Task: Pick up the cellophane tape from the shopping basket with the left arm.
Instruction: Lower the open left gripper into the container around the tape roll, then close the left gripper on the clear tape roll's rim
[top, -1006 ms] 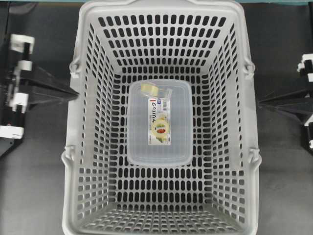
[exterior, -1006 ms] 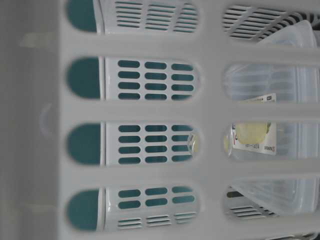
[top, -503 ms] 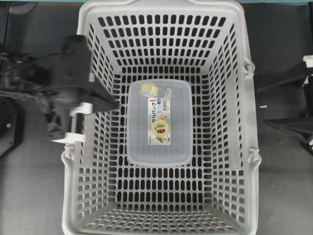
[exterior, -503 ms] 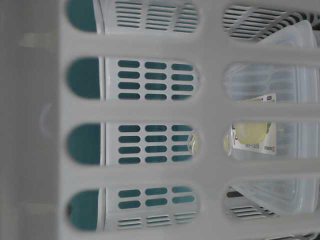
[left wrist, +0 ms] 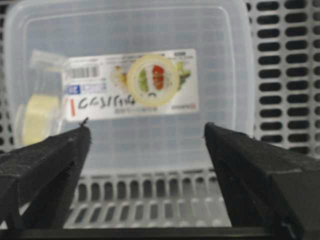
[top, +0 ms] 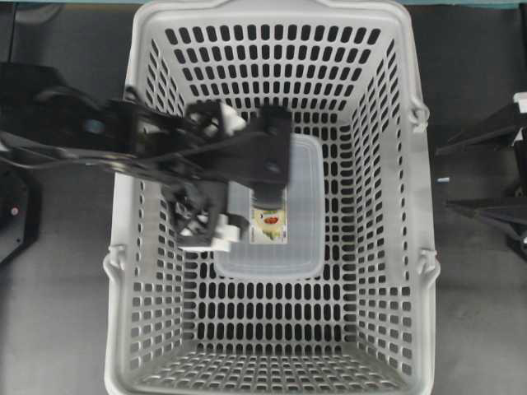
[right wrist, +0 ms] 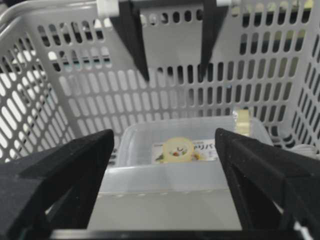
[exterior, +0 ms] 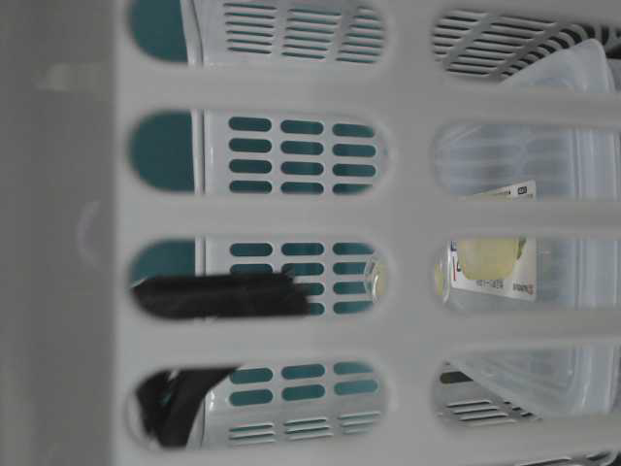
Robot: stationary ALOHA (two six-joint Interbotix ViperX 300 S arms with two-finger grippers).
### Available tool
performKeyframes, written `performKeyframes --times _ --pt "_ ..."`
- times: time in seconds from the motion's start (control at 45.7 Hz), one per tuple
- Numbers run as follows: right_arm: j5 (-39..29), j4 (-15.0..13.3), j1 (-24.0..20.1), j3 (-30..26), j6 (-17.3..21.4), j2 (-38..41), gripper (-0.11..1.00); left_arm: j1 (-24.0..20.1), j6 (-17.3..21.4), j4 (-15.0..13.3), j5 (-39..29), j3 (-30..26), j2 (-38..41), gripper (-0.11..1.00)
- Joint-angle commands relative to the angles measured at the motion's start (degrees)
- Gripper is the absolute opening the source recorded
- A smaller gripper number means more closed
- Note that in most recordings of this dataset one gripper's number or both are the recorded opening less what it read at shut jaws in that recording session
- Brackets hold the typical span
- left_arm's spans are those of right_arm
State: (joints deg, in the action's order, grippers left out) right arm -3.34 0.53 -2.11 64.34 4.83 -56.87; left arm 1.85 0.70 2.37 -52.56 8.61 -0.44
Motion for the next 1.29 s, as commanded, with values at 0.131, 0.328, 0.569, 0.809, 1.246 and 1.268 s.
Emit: performKeyframes --times 0.131,0.328,0.569,0.809,1.246,1.268 --pt "1.41 0.18 -0.26 -1.58 -0.09 0.26 0.78 0.88 0.09 0.18 -0.35 -4.22 6.77 0.90" --pt "2.02 0.18 -0.26 -1.49 -0.18 0.26 0.78 0.70 0.09 0.18 -0.18 -4.22 10.20 0.90" --pt "2.11 0.18 -0.44 -1.49 -0.09 0.18 0.78 0.53 0.09 0.26 0.26 -4.48 11.69 0.90" --pt "2.02 0.18 -0.62 -1.49 -0.18 -0.18 0.78 0.26 0.09 0.18 2.02 -3.69 13.27 0.90" --pt "1.85 0.18 -0.62 -1.41 -0.09 -1.41 0.77 0.62 0.62 0.18 0.97 -5.01 12.48 0.49" --pt "1.85 0.18 -0.62 -1.32 -0.09 -1.41 0.77 0.62 0.79 0.18 0.70 -5.19 12.13 0.50"
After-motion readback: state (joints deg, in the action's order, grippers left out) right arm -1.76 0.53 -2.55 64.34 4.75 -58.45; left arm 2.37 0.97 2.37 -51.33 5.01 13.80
